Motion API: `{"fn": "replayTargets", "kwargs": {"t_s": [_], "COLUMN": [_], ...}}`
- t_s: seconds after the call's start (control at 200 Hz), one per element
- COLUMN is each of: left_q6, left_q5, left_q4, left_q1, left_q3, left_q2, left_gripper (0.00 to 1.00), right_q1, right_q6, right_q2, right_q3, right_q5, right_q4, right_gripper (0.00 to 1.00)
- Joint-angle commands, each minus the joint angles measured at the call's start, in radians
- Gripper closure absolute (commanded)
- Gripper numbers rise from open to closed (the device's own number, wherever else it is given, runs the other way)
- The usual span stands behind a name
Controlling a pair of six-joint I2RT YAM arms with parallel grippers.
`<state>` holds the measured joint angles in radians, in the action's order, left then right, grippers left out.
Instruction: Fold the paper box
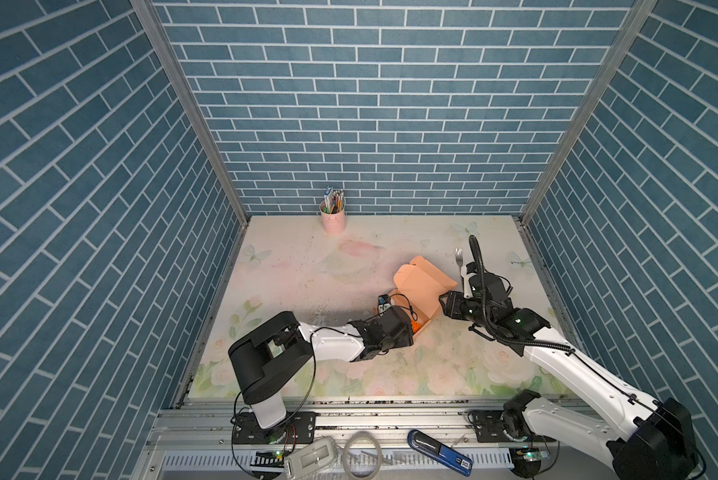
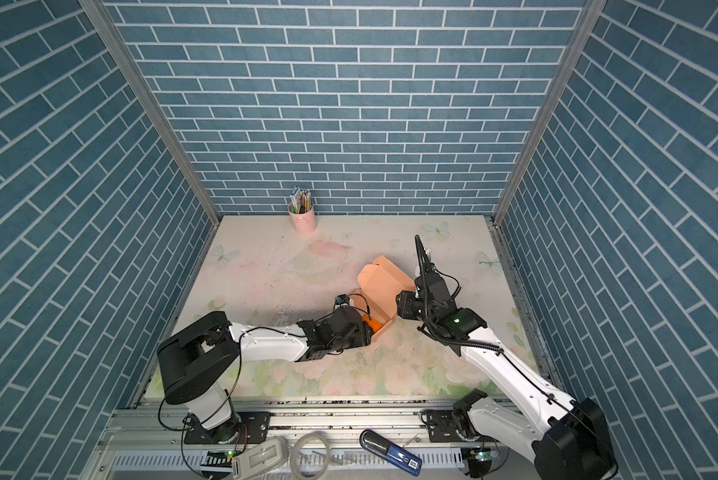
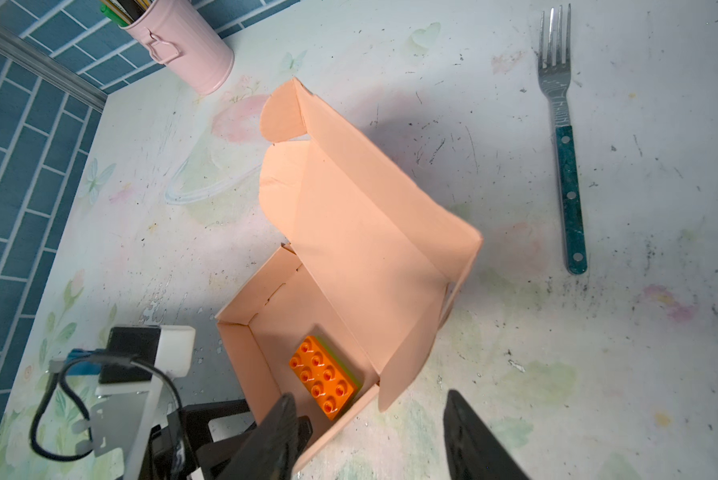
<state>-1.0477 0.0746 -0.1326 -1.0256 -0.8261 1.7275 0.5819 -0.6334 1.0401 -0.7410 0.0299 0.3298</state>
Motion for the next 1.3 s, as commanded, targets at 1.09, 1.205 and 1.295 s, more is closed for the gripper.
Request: {"fn": "replayTargets", "kwargs": {"t_s": [1.09,1.205,1.295], "left_q6": [0.215,0.303,0.389], "left_q5": [0.161,0.103,0.044], "left_q4": [0.297,0.292,0.273], "left_q1": [0.102,0.216,0.296], "left_q3": [0.107,0.118,0.101], "left_q2": [-0.376,-0.438,-0.44], "left_gripper": [0.14,0.14,0.14], "right_q1": [-0.001,-0.002,-0.002], "right_q6": [0.014,0.049,0.074], "right_q2": [0.235,0.252,0.267], "right_q3": [-0.012,-0.043,-0.058], "right_q5": [0.05,0.052,0.049], "right_q4": [-0.197,-0.194,-0.203], "right_gripper": [0.96,0.97,0.98]}}
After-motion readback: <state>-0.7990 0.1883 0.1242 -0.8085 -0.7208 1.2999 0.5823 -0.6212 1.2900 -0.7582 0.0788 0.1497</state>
